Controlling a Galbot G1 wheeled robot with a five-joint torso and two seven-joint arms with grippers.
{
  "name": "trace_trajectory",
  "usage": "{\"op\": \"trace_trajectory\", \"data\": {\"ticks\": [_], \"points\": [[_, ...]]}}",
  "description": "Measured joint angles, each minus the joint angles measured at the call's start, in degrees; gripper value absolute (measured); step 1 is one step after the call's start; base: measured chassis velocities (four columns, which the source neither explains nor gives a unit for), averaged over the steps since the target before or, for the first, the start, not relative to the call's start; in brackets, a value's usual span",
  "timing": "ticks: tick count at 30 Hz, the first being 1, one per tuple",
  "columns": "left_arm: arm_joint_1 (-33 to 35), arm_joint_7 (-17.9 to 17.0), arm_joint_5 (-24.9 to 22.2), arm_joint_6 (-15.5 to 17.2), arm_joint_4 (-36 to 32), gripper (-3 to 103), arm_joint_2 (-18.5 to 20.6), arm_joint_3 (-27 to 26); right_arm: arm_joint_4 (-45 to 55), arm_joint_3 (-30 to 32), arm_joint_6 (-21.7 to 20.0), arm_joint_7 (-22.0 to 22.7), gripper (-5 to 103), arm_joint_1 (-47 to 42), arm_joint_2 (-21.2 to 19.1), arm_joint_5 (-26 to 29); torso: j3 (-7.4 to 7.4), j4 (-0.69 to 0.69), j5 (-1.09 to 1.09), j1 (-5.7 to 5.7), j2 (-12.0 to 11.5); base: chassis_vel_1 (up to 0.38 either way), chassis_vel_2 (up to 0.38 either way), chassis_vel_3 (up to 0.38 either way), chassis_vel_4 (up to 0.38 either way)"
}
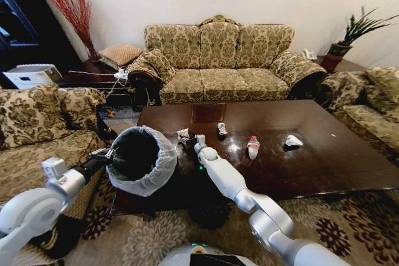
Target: Move to the front of the table and place the trash on the table into the trash bin.
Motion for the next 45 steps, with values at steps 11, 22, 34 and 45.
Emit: {"op": "trace_trajectory", "data": {"ticks": [11, 22, 34, 45], "points": [[0.3, -0.1, 0.0, 0.0, -0.4, 3, 0.4, -0.2, 0.5, 0.5, 0.8, 0.2, 27, -1.0, 0.0, 0.0, -0.01, 0.00, 0.01, -0.01, 0.0, 0.000, 0.000, 0.000, 0.000], [1.4, -0.3, -1.7, 0.3, -0.3, 3, 1.0, -1.6, 19.6, 2.1, 1.4, 2.1, 1, -8.8, 0.0, 0.2, 0.01, -0.01, 0.02, 0.01, 0.0, 0.000, 0.000, 0.000, 0.000], [1.9, -3.4, -8.6, 2.7, 2.5, 3, 6.5, -4.3, 69.5, 5.4, -3.1, 4.2, 1, -22.4, -9.5, 7.0, -0.01, -0.03, 0.03, -0.01, 0.0, 0.000, 0.000, 0.000, 0.000], [1.2, -4.5, -8.6, 3.4, -0.2, 3, 7.2, -3.7, 79.3, -6.5, -7.3, -0.2, 1, -30.9, -16.4, 6.2, -0.01, -0.01, 0.01, -0.02, 0.0, 0.000, 0.000, 0.000, 0.000]]}}
